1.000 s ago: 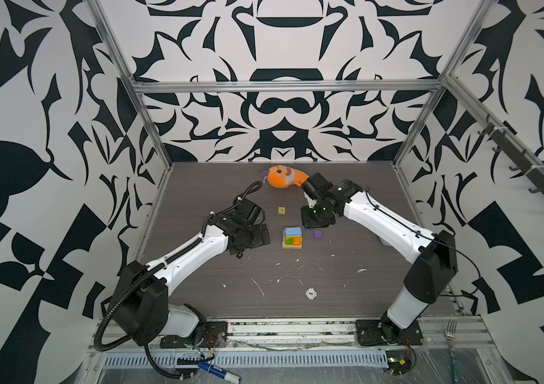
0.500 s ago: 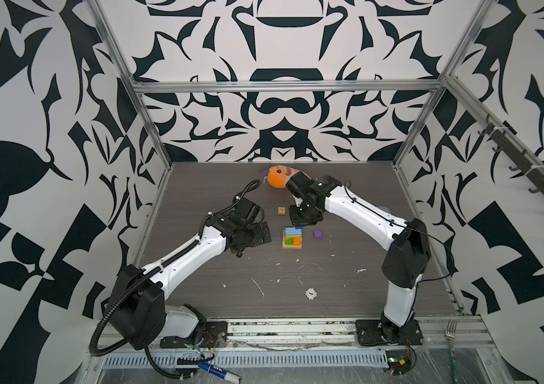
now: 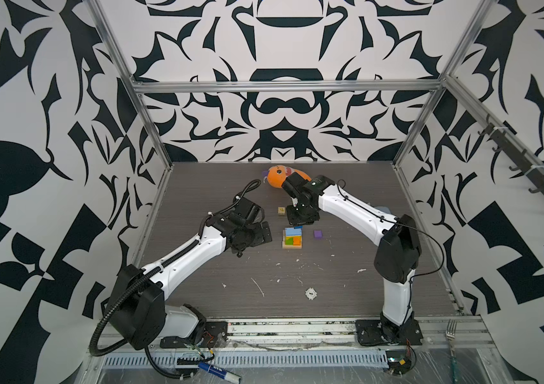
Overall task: Build the wood block tower
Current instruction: 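Lower the blue cube onto the light-blue bar and open the right gripper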
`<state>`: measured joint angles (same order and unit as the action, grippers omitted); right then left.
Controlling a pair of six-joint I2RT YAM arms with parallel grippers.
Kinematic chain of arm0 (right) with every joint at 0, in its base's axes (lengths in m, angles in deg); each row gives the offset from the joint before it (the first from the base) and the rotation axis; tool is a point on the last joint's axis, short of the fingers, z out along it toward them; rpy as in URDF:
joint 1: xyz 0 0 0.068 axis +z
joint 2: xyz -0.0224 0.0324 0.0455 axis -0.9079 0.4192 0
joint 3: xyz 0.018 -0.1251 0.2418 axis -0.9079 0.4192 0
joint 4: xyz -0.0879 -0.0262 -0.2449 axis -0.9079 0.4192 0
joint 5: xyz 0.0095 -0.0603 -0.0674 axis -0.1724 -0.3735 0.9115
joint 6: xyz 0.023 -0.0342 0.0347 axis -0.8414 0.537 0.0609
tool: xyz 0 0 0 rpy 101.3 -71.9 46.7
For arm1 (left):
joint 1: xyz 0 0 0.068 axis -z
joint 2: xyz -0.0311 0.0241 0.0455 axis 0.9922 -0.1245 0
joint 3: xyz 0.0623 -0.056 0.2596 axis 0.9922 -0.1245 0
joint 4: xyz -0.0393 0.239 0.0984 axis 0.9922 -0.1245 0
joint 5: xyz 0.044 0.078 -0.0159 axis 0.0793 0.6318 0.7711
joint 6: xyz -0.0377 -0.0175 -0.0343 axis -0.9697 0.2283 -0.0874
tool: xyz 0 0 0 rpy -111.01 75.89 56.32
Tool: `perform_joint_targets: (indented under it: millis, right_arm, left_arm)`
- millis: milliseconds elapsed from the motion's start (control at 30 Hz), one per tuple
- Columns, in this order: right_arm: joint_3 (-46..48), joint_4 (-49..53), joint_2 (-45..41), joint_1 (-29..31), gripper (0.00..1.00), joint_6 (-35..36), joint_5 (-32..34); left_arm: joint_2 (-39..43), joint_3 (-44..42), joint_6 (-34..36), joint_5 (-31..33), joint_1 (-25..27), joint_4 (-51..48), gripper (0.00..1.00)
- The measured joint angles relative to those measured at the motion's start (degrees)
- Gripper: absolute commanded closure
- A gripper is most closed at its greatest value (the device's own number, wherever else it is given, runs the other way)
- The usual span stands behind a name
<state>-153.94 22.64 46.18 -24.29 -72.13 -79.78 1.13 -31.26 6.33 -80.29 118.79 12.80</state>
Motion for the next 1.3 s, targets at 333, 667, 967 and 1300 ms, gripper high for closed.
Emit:
perform_joint_targets:
  millis: [333, 667, 967, 1300]
  right_arm:
    - [0.0, -0.8, 1.0, 0.5, 0.79, -0.9, 0.1]
    - [0.1, -2.3, 1.7, 1.6, 0.79, -1.7, 0.5]
    - [1.6, -3.5, 2.0, 1.6, 0.78, -2.3, 0.7]
    - [2.7, -4.2, 2.0, 1.6, 0.78, -3.0, 1.0]
  left_arm:
    - [0.0, 0.0, -0.6, -0.5, 0.0, 0.4, 0.0]
    - [0.0, 0.0, -0.6, -0.6, 0.0, 0.4, 0.0]
    - [0.0, 0.0, -0.6, -0.6, 0.0, 0.4, 0.0]
    - [0.0, -0.5, -0.8, -0.7, 0.0, 0.6, 0.0]
